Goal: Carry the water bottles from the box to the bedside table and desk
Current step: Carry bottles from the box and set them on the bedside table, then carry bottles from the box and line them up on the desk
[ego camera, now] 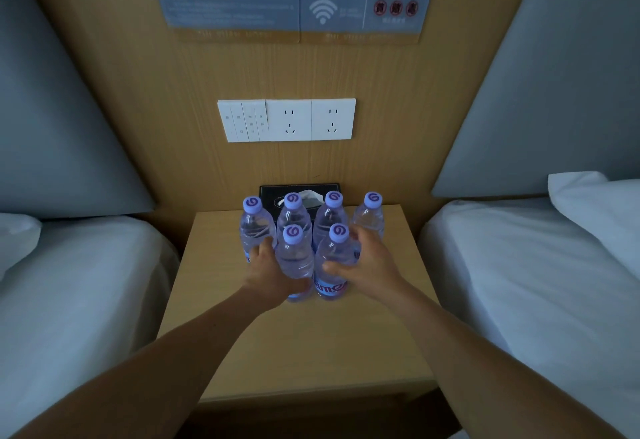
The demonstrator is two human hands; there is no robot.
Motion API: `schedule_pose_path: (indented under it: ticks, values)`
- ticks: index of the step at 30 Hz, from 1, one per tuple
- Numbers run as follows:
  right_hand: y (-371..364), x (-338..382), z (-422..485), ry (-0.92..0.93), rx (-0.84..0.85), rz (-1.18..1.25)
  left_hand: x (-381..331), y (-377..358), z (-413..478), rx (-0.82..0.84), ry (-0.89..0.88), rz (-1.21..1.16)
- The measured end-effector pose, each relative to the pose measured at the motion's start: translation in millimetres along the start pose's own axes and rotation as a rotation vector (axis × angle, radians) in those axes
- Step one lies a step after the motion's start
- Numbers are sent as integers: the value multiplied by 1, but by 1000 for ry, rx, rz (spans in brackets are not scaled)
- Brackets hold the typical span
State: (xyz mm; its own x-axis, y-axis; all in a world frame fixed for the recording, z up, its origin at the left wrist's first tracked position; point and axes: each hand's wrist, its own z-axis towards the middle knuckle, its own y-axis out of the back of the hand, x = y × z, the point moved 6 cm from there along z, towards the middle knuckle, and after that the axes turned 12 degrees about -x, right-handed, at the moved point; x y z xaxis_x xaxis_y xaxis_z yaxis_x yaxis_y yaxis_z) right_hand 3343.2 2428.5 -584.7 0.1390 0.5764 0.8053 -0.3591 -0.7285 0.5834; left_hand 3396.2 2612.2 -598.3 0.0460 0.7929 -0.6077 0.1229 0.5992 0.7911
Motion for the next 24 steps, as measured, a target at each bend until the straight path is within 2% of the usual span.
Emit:
schedule_pose_path:
  ticks: [3, 9, 15, 24]
  values:
    - [23, 20, -9, -32, 14, -76, -27, 31, -15, -21, 23, -32]
    - [99, 98, -22, -63, 37, -198, -106, 103, -40, -41, -28, 62]
    - [192, 161, -57, -120, -29, -297, -196, 148, -83, 70, -253, 230]
    - [312, 188, -162, -364, -268, -409, -304, 176, -156, 226, -617, 328]
